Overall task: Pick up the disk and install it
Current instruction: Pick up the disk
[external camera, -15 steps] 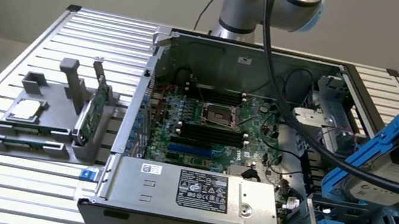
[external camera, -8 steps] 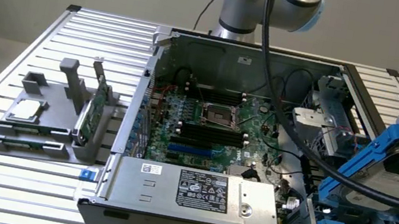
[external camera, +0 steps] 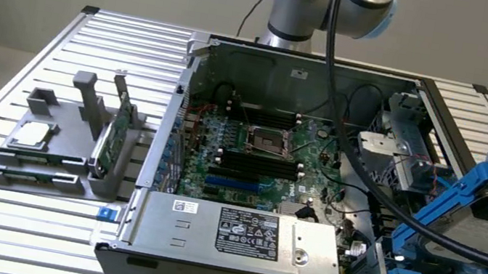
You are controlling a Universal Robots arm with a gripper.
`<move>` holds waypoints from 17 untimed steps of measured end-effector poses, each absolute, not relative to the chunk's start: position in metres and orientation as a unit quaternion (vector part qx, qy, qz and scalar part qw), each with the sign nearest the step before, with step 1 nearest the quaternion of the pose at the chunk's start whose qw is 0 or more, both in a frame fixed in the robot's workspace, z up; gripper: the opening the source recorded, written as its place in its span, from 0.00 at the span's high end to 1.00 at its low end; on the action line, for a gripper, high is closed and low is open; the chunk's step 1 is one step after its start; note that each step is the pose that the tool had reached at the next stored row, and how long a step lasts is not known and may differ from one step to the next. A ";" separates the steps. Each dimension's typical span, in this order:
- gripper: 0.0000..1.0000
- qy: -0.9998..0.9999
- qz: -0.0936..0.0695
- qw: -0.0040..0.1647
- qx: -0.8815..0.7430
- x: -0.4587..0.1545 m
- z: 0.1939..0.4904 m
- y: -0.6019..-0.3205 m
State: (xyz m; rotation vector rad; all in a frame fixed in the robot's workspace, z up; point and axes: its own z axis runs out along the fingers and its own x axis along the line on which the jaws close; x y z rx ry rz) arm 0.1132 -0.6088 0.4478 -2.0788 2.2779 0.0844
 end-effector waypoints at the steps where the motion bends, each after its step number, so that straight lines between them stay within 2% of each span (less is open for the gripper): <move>1: 0.67 0.738 0.028 0.028 -0.674 0.114 0.448 -0.609; 17: 0.67 0.719 0.037 0.017 -0.694 0.118 0.445 -0.612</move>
